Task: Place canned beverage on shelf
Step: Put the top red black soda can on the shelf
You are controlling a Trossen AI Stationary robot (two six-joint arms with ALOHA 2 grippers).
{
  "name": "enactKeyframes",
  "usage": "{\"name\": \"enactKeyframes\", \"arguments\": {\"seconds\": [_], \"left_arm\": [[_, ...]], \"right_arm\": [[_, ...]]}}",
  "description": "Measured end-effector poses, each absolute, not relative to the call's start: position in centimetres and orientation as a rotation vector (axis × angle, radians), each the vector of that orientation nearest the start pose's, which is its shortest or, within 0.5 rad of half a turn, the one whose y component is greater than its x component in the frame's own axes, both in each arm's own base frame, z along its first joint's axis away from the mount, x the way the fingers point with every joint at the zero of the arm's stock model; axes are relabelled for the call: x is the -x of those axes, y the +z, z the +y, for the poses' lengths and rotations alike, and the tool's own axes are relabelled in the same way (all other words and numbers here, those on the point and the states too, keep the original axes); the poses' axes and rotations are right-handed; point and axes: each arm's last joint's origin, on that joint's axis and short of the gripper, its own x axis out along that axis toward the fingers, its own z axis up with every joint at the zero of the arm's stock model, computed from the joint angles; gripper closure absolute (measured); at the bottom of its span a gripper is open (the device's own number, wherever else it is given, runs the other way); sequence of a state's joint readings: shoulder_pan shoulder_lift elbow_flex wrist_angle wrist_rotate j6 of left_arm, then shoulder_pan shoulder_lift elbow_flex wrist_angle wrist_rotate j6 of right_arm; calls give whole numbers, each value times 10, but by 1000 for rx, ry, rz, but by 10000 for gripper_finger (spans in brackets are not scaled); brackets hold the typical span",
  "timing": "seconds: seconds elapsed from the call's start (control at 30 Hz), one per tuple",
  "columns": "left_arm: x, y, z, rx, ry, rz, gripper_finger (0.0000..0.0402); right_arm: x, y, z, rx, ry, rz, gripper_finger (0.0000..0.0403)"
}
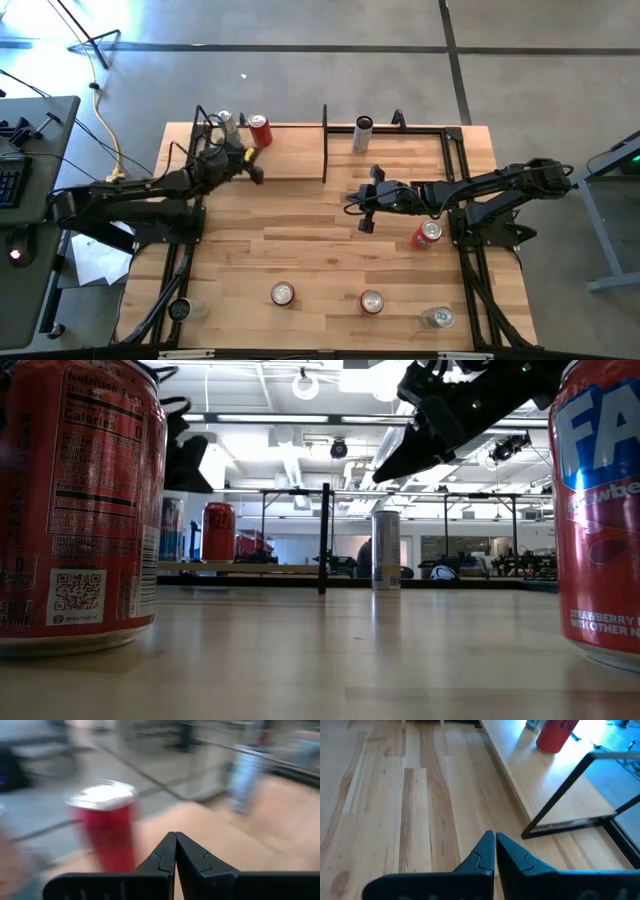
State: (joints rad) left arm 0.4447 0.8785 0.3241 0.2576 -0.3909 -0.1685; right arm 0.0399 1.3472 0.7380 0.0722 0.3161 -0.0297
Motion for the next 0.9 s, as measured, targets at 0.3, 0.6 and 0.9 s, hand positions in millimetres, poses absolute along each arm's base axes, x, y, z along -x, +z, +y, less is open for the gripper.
{"name": "enactKeyframes", "arguments": {"seconds": [0.3,0.6,0.9], "left_arm": [[-213,199,106,132,836,211,401],[-269,227,147,-114,818,716,401],[-272,239,193,-177,823,974,401]], "right_arm": [[-283,228,2,149,-255,455,403],[-281,225,2,147,-255,489,403],[-281,225,2,147,-256,495,403]]}}
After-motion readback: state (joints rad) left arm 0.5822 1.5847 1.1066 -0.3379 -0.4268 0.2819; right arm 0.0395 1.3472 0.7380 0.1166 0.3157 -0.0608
